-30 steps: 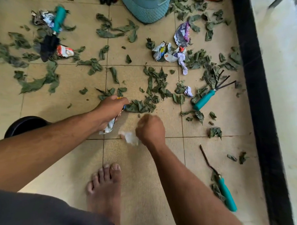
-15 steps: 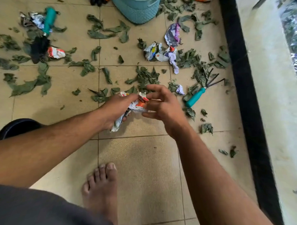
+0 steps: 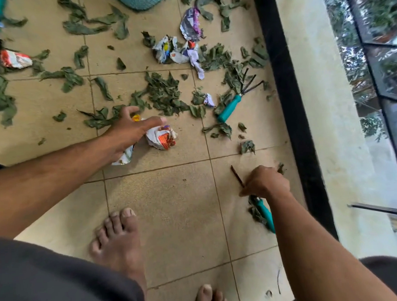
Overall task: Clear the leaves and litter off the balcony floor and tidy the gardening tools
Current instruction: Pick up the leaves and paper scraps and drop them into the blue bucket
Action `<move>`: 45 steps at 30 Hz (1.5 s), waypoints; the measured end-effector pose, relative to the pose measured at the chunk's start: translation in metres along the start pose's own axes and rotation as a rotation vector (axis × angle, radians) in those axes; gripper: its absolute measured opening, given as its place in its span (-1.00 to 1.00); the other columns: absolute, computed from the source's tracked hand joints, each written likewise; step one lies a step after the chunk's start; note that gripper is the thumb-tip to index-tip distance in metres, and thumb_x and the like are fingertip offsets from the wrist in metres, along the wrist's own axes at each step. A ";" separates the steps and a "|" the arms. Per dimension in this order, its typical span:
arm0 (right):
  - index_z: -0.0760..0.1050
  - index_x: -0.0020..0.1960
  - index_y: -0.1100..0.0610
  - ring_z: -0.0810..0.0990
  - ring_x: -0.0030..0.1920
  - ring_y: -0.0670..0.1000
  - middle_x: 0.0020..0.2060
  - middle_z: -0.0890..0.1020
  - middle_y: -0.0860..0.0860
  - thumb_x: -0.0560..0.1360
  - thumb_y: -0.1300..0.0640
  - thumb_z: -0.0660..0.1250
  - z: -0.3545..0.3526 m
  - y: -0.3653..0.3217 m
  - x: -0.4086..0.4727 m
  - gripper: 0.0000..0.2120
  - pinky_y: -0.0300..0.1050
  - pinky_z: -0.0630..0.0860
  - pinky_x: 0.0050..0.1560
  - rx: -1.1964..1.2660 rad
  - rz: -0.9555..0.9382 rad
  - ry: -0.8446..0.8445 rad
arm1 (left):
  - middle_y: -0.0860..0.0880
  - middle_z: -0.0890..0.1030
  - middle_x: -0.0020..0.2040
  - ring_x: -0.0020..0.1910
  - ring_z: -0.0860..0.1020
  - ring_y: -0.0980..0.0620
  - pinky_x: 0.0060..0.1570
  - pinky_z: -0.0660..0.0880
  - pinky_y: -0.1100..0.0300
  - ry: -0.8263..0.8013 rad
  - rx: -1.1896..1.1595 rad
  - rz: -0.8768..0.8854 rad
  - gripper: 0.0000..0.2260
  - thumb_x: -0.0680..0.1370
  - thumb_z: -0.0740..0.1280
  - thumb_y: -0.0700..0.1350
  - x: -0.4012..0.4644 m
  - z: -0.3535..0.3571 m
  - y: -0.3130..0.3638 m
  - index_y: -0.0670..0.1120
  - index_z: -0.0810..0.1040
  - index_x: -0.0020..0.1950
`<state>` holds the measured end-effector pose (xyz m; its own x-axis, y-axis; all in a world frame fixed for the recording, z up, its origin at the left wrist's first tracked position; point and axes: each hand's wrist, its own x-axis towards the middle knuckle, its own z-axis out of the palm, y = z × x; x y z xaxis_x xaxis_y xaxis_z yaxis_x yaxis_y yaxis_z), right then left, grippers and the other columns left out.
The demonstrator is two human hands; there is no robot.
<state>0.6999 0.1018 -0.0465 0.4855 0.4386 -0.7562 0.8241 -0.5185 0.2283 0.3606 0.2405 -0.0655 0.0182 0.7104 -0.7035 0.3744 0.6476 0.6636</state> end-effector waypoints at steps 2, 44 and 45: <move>0.65 0.02 -0.01 0.68 -0.07 0.06 -0.07 0.71 -0.01 0.22 -0.13 0.70 0.002 -0.005 0.000 -0.54 0.06 0.69 0.03 0.032 -0.022 0.012 | -0.01 0.48 0.40 0.31 0.49 -0.02 0.26 0.47 0.04 0.031 -0.033 0.015 -0.13 0.35 0.55 0.43 0.000 -0.003 -0.001 0.11 0.35 0.54; 0.59 0.13 -0.12 0.50 0.12 0.00 0.13 0.58 -0.10 0.54 -0.11 0.38 0.040 -0.280 -0.115 -0.80 -0.05 0.47 0.02 0.365 -0.936 0.808 | 0.00 0.58 -0.11 -0.42 0.34 0.08 -0.45 0.23 0.23 0.304 -0.148 0.003 -0.77 0.59 0.44 0.17 -0.078 -0.123 -0.049 0.06 0.63 0.13; 0.57 0.17 -0.14 0.45 0.20 0.04 0.20 0.54 -0.07 0.50 -0.10 0.40 0.026 -0.272 -0.104 -0.75 0.01 0.45 0.09 0.262 -0.887 0.865 | 0.00 0.57 -0.11 -0.40 0.34 0.07 -0.44 0.24 0.23 0.295 -0.169 0.007 -0.75 0.58 0.43 0.19 -0.073 -0.117 -0.040 0.07 0.62 0.13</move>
<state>0.4176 0.1782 -0.0454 -0.0892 0.9926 0.0824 0.9289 0.1127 -0.3528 0.2353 0.1946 -0.0109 -0.2583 0.7480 -0.6114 0.2159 0.6615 0.7182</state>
